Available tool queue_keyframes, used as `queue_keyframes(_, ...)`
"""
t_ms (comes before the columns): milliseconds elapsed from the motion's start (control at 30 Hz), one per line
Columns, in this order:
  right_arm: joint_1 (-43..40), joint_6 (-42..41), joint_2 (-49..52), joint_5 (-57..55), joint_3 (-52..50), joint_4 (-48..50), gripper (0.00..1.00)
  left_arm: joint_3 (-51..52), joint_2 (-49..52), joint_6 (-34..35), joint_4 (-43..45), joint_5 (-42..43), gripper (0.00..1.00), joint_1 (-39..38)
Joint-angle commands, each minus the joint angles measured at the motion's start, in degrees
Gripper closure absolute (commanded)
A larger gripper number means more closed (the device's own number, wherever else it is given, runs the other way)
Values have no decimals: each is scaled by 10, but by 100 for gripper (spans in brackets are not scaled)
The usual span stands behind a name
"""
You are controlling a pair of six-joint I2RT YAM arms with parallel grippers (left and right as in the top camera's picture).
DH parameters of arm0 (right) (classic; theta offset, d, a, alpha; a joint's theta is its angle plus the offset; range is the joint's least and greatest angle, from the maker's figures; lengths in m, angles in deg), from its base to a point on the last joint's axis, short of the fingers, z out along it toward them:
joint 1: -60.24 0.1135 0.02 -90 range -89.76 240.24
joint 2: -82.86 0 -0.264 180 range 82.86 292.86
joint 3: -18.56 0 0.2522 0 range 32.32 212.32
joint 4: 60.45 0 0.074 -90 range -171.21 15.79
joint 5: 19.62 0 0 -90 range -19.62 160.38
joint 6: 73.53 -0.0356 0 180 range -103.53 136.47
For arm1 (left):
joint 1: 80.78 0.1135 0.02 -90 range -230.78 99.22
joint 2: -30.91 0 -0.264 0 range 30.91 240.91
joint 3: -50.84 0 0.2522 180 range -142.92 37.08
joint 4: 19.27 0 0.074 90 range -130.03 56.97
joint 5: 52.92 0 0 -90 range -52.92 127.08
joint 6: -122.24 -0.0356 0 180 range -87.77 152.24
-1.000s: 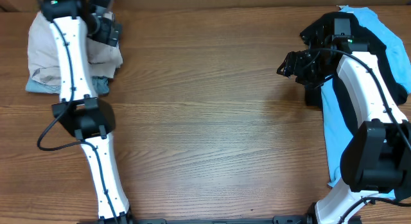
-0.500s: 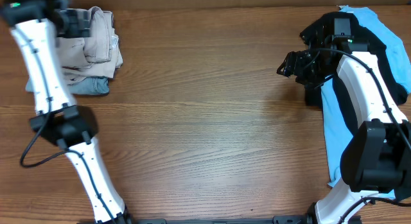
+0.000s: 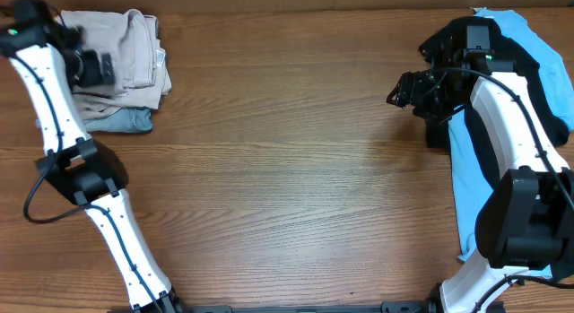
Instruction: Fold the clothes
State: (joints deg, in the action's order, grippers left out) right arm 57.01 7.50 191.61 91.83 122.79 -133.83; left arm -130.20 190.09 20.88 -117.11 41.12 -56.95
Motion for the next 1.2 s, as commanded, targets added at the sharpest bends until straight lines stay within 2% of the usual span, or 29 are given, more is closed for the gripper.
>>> queue_keyframes(0, 4, 1, -1, -2, 5, 3, 27, -3, 40, -15, -6, -4, 0, 2)
queue_keyframes(133, 4, 7, -1, -4, 9, 4, 26, -5, 47, -11, -6, -3, 0, 2)
queue_keyframes(200, 4, 18, -1, -4, 24, -5, 22, -16, 38, -2, -7, -1, 0, 1)
queue_keyframes(333, 4, 20, -9, -41, 96, -54, 18, -52, -6, -2, -21, 5, 0, 0)
queue_keyframes(467, 4, 24, -19, -90, 233, -146, 13, -86, -87, 4, -48, 13, 0, -1)
queue_keyframes(567, 5, 24, -26, -102, 360, -221, 10, -94, -167, 55, -75, 20, 0, -2)
queue_keyframes(633, 8, 24, -31, -110, 433, -259, 0, -94, -205, 65, -87, 20, 0, -2)
queue_keyframes(700, 9, 24, -41, -116, 525, -307, 0, -94, -247, 65, -88, 20, 0, -2)
queue_keyframes(833, 9, 23, -63, -112, 640, -374, 0, -94, -284, 65, -88, 20, 0, -3)
queue_keyframes(967, 9, 23, -99, -109, 687, -374, 0, -94, -293, 65, -88, 20, 0, -2)
queue_keyframes(1167, 9, 24, -142, -109, 690, -374, 0, -93, -292, 65, -88, 20, 0, -3)
